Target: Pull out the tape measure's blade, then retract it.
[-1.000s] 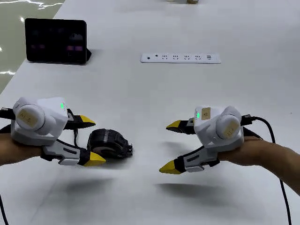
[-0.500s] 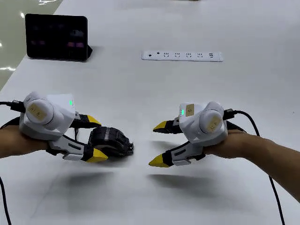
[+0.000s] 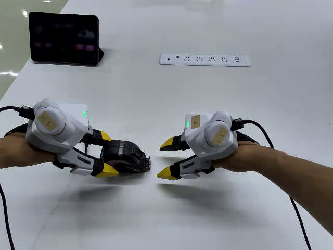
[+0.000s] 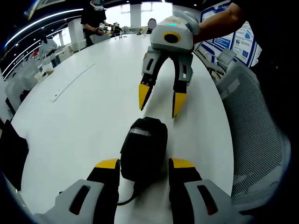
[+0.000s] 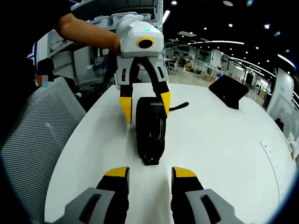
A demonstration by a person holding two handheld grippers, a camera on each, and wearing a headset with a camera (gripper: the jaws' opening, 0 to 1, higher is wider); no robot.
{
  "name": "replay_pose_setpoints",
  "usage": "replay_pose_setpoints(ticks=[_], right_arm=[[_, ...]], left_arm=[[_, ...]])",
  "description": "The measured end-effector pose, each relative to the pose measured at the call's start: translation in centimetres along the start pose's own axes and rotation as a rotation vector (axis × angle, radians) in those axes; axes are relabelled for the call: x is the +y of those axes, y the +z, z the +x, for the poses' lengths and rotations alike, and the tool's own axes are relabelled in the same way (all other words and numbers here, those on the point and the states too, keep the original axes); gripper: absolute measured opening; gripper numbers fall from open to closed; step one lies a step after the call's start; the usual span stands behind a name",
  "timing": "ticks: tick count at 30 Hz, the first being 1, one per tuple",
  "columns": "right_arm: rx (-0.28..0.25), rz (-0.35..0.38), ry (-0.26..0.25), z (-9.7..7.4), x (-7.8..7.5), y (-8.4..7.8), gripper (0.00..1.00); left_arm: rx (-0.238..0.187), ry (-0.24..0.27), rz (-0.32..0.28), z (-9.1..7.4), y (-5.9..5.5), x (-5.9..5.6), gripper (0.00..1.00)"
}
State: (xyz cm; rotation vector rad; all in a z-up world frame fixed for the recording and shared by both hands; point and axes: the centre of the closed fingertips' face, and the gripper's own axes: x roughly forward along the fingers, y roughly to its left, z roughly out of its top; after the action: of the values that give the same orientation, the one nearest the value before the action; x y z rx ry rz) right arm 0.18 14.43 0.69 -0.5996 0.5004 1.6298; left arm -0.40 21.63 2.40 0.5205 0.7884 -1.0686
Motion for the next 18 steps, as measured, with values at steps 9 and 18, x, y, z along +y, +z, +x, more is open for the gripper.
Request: replay_pose_setpoints(ticks=[9, 18], right_arm=[[0.012, -0.005, 0.008, 1.4, -0.1, 0.4, 0.24], [0.048, -0.021, 0.02, 2.4, -0.2, 0.6, 0.19]], left_arm=[[0.01, -0.01, 0.02, 0.0, -0.2, 0.1, 0.32], [0.02, -0.012, 0.048, 0.1, -0.3, 0.4, 0.27]])
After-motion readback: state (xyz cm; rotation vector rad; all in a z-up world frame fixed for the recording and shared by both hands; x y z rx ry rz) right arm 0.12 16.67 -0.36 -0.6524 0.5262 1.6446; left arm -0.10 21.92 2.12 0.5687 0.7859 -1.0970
